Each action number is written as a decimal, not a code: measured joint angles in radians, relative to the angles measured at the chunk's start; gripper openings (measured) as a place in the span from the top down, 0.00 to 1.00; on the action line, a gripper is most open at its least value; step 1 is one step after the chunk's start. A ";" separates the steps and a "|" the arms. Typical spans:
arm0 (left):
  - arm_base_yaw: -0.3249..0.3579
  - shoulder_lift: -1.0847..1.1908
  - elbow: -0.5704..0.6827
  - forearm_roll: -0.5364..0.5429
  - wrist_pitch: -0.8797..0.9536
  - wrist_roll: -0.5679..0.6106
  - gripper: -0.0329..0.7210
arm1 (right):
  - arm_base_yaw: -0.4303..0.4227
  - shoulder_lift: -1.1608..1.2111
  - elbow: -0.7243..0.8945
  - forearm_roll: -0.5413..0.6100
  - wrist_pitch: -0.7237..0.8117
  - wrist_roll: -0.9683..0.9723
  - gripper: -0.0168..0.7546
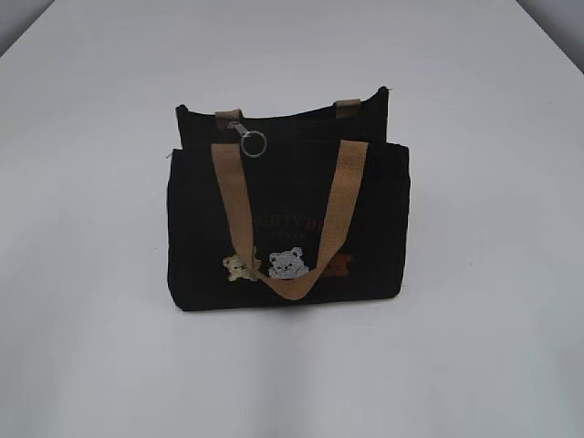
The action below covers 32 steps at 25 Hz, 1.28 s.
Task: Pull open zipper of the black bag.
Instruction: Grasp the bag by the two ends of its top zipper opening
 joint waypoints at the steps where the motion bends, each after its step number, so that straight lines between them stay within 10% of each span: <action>1: 0.000 0.065 0.000 -0.110 -0.046 0.149 0.52 | 0.000 0.000 0.000 0.000 0.000 0.000 0.61; 8: -0.007 0.692 -0.012 -0.759 -0.142 0.950 0.46 | 0.000 0.000 0.000 -0.001 0.000 0.000 0.61; 12: -0.050 0.958 -0.038 -0.918 -0.072 1.239 0.46 | 0.000 0.000 0.000 0.000 0.000 0.000 0.61; 24: -0.165 1.378 -0.168 -1.117 -0.060 1.557 0.42 | 0.000 0.002 0.000 0.020 0.000 -0.029 0.61; 29: -0.201 1.419 -0.221 -1.122 -0.060 1.561 0.85 | 0.000 0.179 -0.021 0.224 -0.053 -0.312 0.61; 32: -0.204 1.420 -0.221 -1.123 -0.060 1.561 0.89 | 0.000 0.389 -0.036 0.434 -0.223 -0.519 0.61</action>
